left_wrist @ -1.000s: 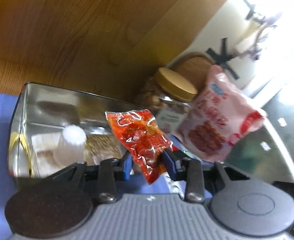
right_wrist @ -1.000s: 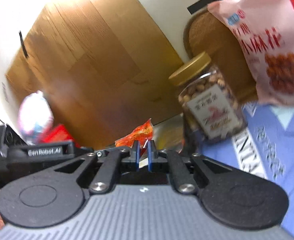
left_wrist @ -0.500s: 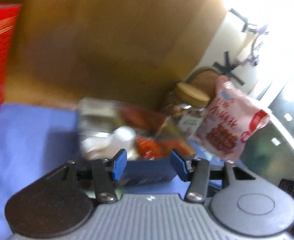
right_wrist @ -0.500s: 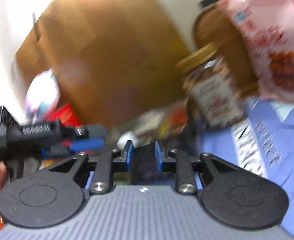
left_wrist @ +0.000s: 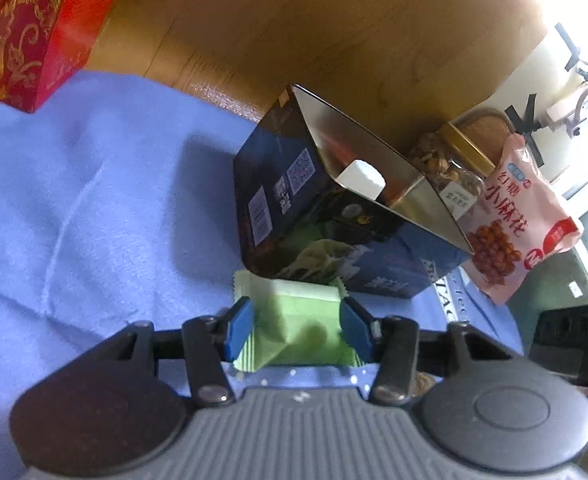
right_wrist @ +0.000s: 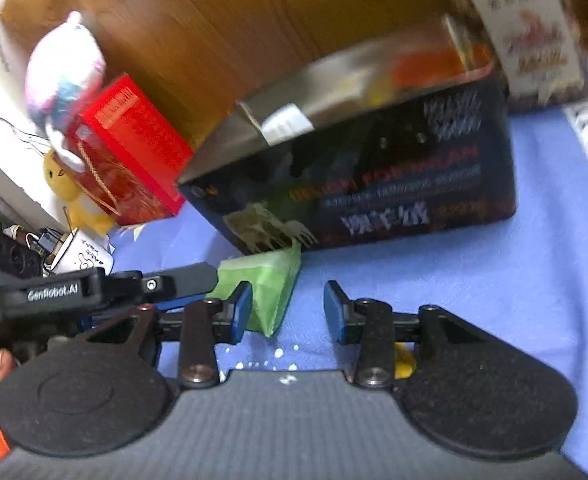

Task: Organize snacks
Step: 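Grasp the green pastry pack with the left gripper, then lower the green pack into the black tin and open the left gripper, then move the left gripper back to the snacks and grasp the pink stick box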

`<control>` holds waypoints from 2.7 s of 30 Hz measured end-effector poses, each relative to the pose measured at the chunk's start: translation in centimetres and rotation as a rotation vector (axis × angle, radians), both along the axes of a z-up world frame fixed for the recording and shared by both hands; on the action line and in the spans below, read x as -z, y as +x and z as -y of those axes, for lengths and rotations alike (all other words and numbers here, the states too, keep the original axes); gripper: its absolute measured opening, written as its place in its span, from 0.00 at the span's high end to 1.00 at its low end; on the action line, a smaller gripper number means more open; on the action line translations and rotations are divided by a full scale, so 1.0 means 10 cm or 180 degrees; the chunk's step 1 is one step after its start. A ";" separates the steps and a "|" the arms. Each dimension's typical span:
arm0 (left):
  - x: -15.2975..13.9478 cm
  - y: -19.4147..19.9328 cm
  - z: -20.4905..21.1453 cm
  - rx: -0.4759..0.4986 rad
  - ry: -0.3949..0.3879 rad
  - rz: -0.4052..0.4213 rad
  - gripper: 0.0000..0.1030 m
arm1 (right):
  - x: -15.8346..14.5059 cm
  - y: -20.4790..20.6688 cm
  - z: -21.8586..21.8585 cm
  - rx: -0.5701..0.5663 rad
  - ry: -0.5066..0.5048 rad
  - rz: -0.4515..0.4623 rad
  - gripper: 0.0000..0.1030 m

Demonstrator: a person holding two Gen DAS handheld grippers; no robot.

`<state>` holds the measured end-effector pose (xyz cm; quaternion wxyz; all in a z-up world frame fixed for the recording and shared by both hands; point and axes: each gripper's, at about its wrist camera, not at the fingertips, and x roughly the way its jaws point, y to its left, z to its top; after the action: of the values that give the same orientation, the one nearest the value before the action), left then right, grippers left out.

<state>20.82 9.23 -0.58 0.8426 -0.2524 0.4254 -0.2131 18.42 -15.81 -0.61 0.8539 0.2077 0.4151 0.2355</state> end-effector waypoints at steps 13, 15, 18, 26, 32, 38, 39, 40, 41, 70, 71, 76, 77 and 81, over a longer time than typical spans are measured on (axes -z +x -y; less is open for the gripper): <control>-0.24 -0.33 0.09 0.0075 -0.0073 0.0213 0.66 | -0.11 -0.45 -0.03 0.0059 0.0171 0.0356 0.75; -0.40 -0.28 0.15 0.0130 -0.0092 0.0320 0.66 | -0.23 -0.53 0.02 0.0105 0.0182 0.0528 0.75; -0.65 -0.07 0.31 0.0215 -0.0105 0.0483 0.65 | -0.45 -0.53 0.12 0.0232 0.0185 0.0827 0.75; -0.67 0.67 0.90 0.0278 0.0098 0.0496 0.61 | -0.58 0.03 0.50 0.0707 0.0078 0.1163 0.69; -0.64 0.45 0.87 0.0337 0.0135 0.0554 0.61 | -0.54 -0.06 0.69 0.0903 -0.0105 0.1294 0.58; -0.57 -0.16 0.67 0.0511 0.0013 0.0495 0.55 | -0.34 -0.58 1.02 0.0788 0.0399 0.0867 0.58; -0.53 -0.25 0.65 0.0524 -0.0025 0.0451 0.55 | -0.27 -0.66 1.04 0.0736 0.0443 0.0773 0.58; -0.48 -0.34 0.62 0.0512 -0.0051 0.0405 0.55 | -0.21 -0.74 1.05 0.0704 0.0448 0.0691 0.58; -0.44 -0.43 0.60 0.0517 -0.0077 0.0367 0.55 | -0.17 -0.82 1.04 0.0706 0.0421 0.0631 0.58; -0.07 -1.49 1.29 0.1316 -0.0222 0.0031 0.47 | -0.03 -2.26 0.74 0.0704 -0.0557 0.0792 0.58; -0.09 -1.49 1.29 0.1330 -0.0263 0.0035 0.47 | -0.05 -2.31 0.78 0.0776 -0.0605 0.0830 0.58; -0.23 -1.38 1.09 0.1008 -0.0139 0.0207 0.47 | -0.11 -2.47 0.90 0.0868 -0.0558 0.0995 0.56; -0.26 -1.33 1.04 0.0922 -0.0123 0.0229 0.47 | -0.11 -2.49 0.88 0.0827 -0.0546 0.1032 0.55; -0.39 -1.17 0.96 0.0634 0.0120 0.0459 0.47 | -0.11 -2.51 0.71 0.0653 -0.0660 0.1136 0.51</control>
<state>9.13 -0.33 3.37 0.8503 -0.1770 0.3905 -0.3052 -6.66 -22.95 0.49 0.9500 0.1149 0.2562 0.1366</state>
